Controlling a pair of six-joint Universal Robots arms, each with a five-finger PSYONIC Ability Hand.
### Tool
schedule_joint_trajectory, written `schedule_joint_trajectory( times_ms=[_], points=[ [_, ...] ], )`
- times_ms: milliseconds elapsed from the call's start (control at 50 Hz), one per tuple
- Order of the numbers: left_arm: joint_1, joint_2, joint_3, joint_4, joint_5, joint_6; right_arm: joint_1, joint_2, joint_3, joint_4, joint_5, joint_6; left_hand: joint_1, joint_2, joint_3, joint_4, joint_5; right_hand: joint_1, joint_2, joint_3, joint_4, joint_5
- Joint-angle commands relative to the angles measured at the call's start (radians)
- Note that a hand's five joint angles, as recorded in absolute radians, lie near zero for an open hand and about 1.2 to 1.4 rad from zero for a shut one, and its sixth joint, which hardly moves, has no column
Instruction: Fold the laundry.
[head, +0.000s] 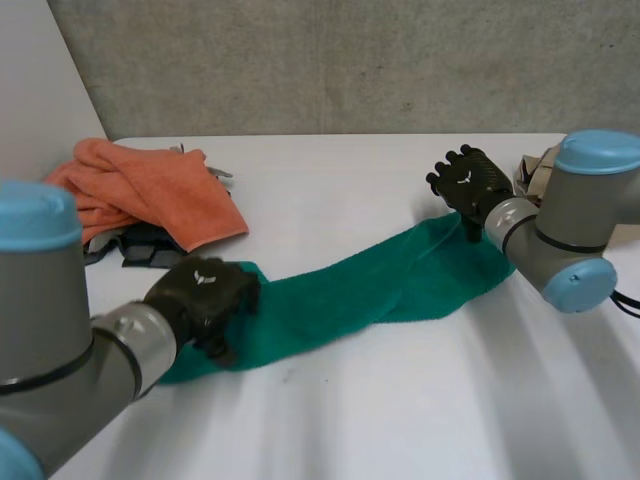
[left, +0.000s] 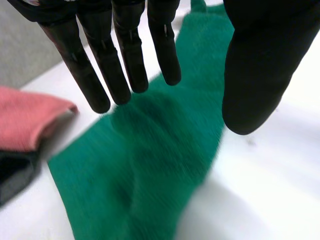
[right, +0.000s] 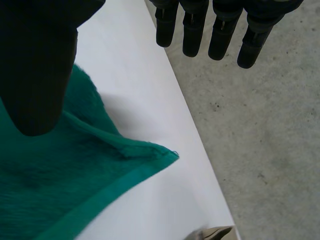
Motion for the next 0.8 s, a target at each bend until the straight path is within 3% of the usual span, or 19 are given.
schedule_joint_trajectory(
  times_ms=[20, 260, 340, 360, 380, 420, 520, 640, 740, 800],
  points=[
    [0.037, 0.024, -0.129, 0.127, -0.014, 0.008, -0.006, 0.157, -0.164, -0.021, -0.024, -0.089, -0.011, -0.029, -0.031, -0.024, -0.024, 0.046, 0.056, 0.06, 0.054, 0.085],
    [0.103, -0.135, -0.11, 0.213, -0.081, 0.022, -0.033, 0.355, -0.371, -0.039, -0.062, -0.128, -0.017, -0.035, -0.037, -0.03, -0.03, 0.377, 0.387, 0.391, 0.385, 0.417],
    [0.103, -0.197, -0.08, 0.216, -0.096, 0.021, -0.036, 0.384, -0.405, -0.039, -0.067, -0.129, 0.188, 0.17, 0.167, 0.175, 0.175, 0.761, 0.771, 0.776, 0.769, 0.801],
    [0.103, -0.21, -0.071, 0.216, -0.104, 0.021, -0.037, 0.388, -0.412, -0.041, -0.064, -0.128, 0.529, 0.511, 0.508, 0.516, 0.516, 1.094, 1.104, 1.108, 1.102, 1.133],
    [0.106, -0.215, -0.064, 0.219, -0.109, 0.019, -0.039, 0.386, -0.414, -0.042, -0.059, -0.128, 0.756, 0.738, 0.735, 0.743, 0.743, 1.097, 1.107, 1.112, 1.105, 1.137],
    [0.109, -0.214, -0.047, 0.219, -0.119, 0.016, -0.04, 0.372, -0.408, -0.048, -0.049, -0.125, 0.779, 0.76, 0.758, 0.765, 0.765, 1.097, 1.107, 1.112, 1.106, 1.137],
    [0.123, -0.108, -0.014, 0.213, -0.112, -0.034, -0.065, 0.204, -0.299, -0.056, 0.001, -0.022, 0.779, 0.76, 0.758, 0.765, 0.765, 1.097, 1.107, 1.112, 1.106, 1.137],
    [0.125, 0.096, 0.042, 0.167, -0.008, -0.123, -0.108, -0.068, -0.109, -0.001, -0.021, 0.082, 0.779, 0.76, 0.758, 0.765, 0.765, 1.097, 1.107, 1.112, 1.106, 1.137],
    [0.129, 0.211, 0.125, 0.022, 0.06, -0.166, -0.172, -0.34, 0.032, 0.089, -0.064, 0.142, 0.779, 0.76, 0.758, 0.765, 0.765, 1.097, 1.107, 1.112, 1.106, 1.137],
    [0.131, 0.225, 0.168, -0.048, 0.059, -0.176, -0.2, -0.433, 0.068, 0.16, -0.071, 0.154, 0.779, 0.76, 0.758, 0.765, 0.765, 1.097, 1.107, 1.112, 1.106, 1.137]
  ],
)
